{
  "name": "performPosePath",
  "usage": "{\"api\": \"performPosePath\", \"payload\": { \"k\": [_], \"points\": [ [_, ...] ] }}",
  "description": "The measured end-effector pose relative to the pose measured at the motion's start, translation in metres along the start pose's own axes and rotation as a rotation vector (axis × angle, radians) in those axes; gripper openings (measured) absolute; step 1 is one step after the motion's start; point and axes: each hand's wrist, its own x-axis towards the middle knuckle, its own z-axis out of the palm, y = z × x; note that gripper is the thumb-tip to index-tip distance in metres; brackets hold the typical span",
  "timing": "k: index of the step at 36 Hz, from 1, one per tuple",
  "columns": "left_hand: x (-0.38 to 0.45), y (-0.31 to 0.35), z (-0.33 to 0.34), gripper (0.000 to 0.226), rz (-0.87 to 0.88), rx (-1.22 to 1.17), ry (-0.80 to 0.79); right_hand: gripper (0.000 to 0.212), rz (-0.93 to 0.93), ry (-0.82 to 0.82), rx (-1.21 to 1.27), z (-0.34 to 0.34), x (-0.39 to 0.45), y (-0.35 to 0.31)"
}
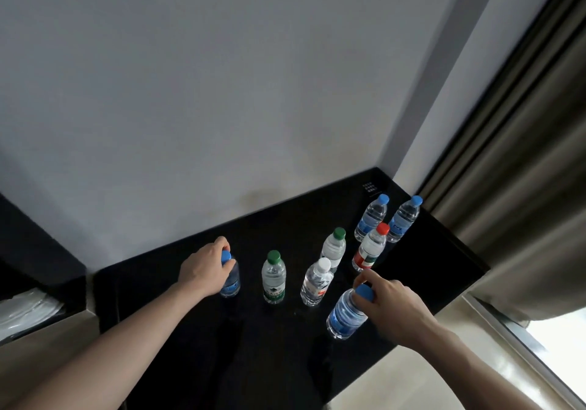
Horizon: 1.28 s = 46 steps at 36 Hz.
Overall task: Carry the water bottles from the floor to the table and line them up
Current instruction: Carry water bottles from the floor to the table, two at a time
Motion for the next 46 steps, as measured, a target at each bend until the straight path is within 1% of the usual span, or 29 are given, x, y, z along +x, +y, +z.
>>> {"api": "performPosePath", "payload": {
  "k": [3, 10, 14, 19, 20, 25, 27, 32, 39, 43, 46],
  "points": [
    [0.009, 0.009, 0.009, 0.016, -0.047, 0.020, -0.007, 0.019, -0.033, -0.012, 0.004, -0.006, 0.015, 0.018],
    [0.018, 0.030, 0.021, 0.017, -0.149, 0.039, 0.036, 0.021, -0.101, -0.050, 0.003, -0.018, 0.050, 0.056],
    [0.013, 0.038, 0.021, 0.018, -0.207, 0.061, 0.028, 0.020, -0.150, -0.095, 0.006, -0.021, 0.067, 0.072],
    [-0.002, 0.039, 0.022, 0.020, -0.280, 0.071, 0.053, 0.025, -0.194, -0.145, 0.009, -0.025, 0.085, 0.086],
    [-0.005, 0.039, 0.023, 0.022, -0.292, 0.071, 0.057, 0.026, -0.205, -0.151, 0.009, -0.025, 0.088, 0.088],
    [-0.026, 0.044, 0.026, 0.050, -0.351, 0.044, 0.107, 0.028, -0.250, -0.186, 0.011, -0.025, 0.101, 0.097],
    [-0.037, 0.049, 0.027, 0.055, -0.380, 0.014, 0.138, 0.026, -0.269, -0.200, 0.002, -0.023, 0.107, 0.100],
    [-0.066, 0.071, 0.031, 0.049, -0.426, -0.092, 0.184, 0.021, -0.316, -0.216, -0.033, -0.013, 0.115, 0.106],
    [-0.094, 0.110, 0.037, 0.042, -0.465, -0.198, 0.165, 0.019, -0.352, -0.238, -0.030, -0.005, 0.123, 0.109],
    [-0.104, 0.126, 0.038, 0.038, -0.474, -0.214, 0.136, 0.020, -0.354, -0.277, -0.003, 0.003, 0.122, 0.112],
    [-0.108, 0.132, 0.037, 0.037, -0.480, -0.212, 0.116, 0.019, -0.330, -0.273, 0.053, 0.009, 0.122, 0.114]
  ]
}}
